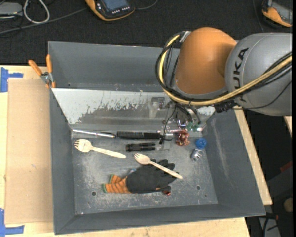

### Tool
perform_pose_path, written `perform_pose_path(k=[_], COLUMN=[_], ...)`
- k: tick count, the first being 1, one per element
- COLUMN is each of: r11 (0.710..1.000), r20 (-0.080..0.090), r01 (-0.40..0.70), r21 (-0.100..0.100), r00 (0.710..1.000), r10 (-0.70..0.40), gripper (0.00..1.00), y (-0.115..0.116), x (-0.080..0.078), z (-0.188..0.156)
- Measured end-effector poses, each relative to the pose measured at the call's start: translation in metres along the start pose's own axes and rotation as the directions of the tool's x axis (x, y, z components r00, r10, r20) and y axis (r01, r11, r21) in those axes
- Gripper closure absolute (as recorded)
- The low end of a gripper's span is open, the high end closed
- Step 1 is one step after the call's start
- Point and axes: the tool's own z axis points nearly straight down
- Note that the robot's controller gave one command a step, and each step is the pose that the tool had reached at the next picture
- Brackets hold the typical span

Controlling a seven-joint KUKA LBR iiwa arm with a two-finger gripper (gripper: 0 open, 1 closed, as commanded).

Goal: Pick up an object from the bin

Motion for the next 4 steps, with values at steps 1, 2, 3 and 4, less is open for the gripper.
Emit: perform_pose_path(k=[1, 2, 3, 4], r11=[1.000, 0.996, 0.990, 0.990], r20=[0.004, 0.006, 0.005, 0.005], r01=[0.031, 0.088, -0.138, -0.139], r21=[0.000, -0.001, -0.003, -0.003], r00=[1.000, 0.996, 0.990, 0.990], r10=[-0.031, -0.088, 0.138, 0.139], gripper=[0.00, 0.00, 1.00, 1.00], y=[0.000, -0.008, 0.028, 0.028], x=[-0.001, 0.012, 0.015, 0.015], z=[0.063, 0.138, 0.138, 0.138])
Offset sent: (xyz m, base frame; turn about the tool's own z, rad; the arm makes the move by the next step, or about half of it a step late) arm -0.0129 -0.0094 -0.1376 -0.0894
